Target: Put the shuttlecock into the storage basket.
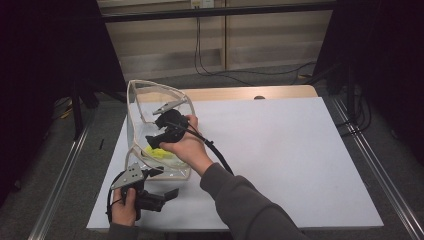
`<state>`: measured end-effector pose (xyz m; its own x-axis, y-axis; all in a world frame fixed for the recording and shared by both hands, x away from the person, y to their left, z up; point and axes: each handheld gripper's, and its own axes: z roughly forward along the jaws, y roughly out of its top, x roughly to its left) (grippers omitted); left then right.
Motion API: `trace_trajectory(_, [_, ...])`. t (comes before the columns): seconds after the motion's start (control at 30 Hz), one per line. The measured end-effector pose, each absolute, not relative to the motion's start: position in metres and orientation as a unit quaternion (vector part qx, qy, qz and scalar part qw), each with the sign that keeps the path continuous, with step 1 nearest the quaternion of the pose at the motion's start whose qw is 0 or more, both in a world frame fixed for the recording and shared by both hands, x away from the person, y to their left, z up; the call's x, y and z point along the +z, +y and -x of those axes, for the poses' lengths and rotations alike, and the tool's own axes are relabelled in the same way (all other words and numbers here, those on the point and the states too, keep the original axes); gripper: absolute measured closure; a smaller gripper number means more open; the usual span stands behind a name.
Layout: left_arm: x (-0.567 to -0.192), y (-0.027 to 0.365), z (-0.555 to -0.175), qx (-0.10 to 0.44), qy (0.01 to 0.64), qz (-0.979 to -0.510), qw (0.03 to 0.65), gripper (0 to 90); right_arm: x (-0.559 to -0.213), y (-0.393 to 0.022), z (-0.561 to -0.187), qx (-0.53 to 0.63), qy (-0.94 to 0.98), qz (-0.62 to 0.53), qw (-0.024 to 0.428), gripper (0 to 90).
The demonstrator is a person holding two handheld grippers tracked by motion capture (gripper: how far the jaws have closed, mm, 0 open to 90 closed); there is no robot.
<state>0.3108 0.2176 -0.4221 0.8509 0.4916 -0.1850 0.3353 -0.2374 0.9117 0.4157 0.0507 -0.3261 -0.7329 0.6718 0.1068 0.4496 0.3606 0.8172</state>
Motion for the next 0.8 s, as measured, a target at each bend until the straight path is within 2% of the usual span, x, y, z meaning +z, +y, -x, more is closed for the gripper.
trace_trajectory(0.23, [-0.422,0.217,-0.311,0.071,0.261,-0.785,0.557,3.1,-0.317,0.039,-0.413,0.454,0.812,-0.344,0.132,21.5])
trace_trajectory(0.8, [-0.421,0.215,-0.311,0.072,0.262,-0.784,0.558,3.1,-0.309,0.018,-0.400,0.472,0.809,-0.331,0.111,13.2])
